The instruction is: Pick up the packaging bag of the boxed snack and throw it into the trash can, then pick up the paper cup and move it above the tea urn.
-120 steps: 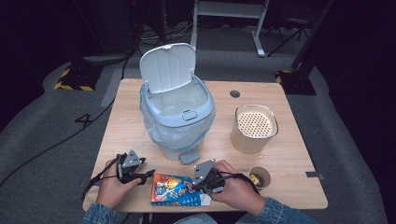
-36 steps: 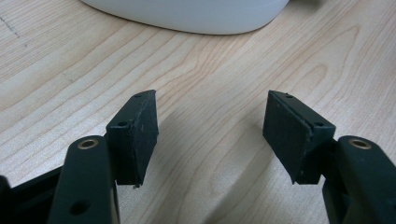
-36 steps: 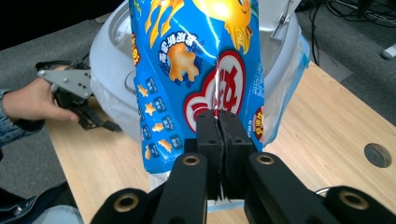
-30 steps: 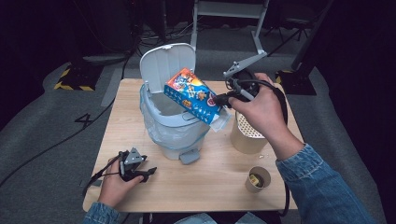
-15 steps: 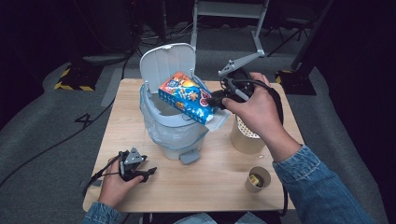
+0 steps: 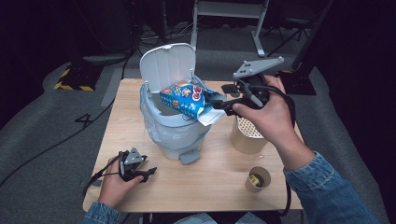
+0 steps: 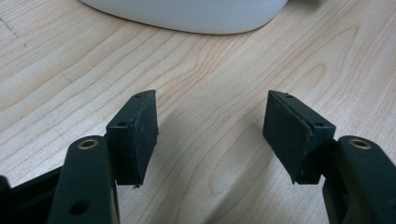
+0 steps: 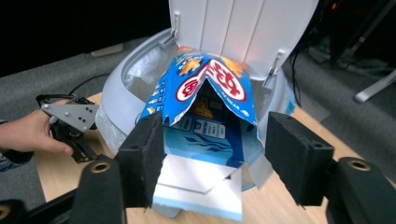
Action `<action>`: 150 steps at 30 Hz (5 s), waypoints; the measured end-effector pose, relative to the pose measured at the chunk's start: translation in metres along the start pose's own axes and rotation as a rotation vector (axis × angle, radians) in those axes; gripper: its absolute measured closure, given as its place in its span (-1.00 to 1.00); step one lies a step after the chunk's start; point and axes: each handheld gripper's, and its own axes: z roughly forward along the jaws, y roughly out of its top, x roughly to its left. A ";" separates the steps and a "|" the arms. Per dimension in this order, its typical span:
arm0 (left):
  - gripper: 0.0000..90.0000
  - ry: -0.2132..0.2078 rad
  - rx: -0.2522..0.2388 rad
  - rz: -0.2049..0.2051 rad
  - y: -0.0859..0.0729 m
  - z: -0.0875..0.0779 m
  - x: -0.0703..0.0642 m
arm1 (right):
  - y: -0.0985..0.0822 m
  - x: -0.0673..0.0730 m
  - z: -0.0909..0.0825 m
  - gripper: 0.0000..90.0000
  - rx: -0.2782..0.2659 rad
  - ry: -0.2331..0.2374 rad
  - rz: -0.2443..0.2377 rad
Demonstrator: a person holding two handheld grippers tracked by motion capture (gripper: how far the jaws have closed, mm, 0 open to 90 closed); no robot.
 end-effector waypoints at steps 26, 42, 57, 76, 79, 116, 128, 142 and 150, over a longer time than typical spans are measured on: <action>-0.20 -0.005 0.002 -0.003 0.000 0.000 0.000 | -0.072 -0.006 0.024 -0.41 0.048 0.002 -0.022; -0.20 -0.005 0.005 -0.004 -0.001 -0.001 -0.001 | -0.053 0.005 0.020 0.32 -0.046 0.005 -0.093; -0.20 -0.006 0.004 -0.004 -0.001 -0.001 0.000 | -0.026 0.020 0.026 0.47 -0.141 -0.012 -0.129; -0.22 -0.005 0.006 0.001 0.000 -0.001 0.000 | -0.025 0.020 0.037 0.03 -0.126 -0.025 -0.115; -0.22 -0.008 0.004 -0.004 -0.001 -0.001 0.000 | -0.033 0.008 0.028 -0.11 -0.128 -0.040 -0.084; -0.25 -0.019 0.005 0.006 -0.002 -0.001 0.000 | -0.197 -0.044 -0.069 -0.52 -0.047 0.024 0.035; -0.25 -0.018 0.004 0.006 -0.002 -0.001 0.000 | -0.273 -0.033 -0.072 -0.57 -0.018 0.013 0.083; -0.25 -0.015 0.006 0.002 -0.001 -0.001 0.000 | -0.334 -0.012 -0.045 -0.58 0.011 0.084 0.117; -0.25 -0.014 0.008 0.002 -0.001 -0.001 0.000 | -0.353 -0.003 -0.021 -0.58 0.035 0.124 0.127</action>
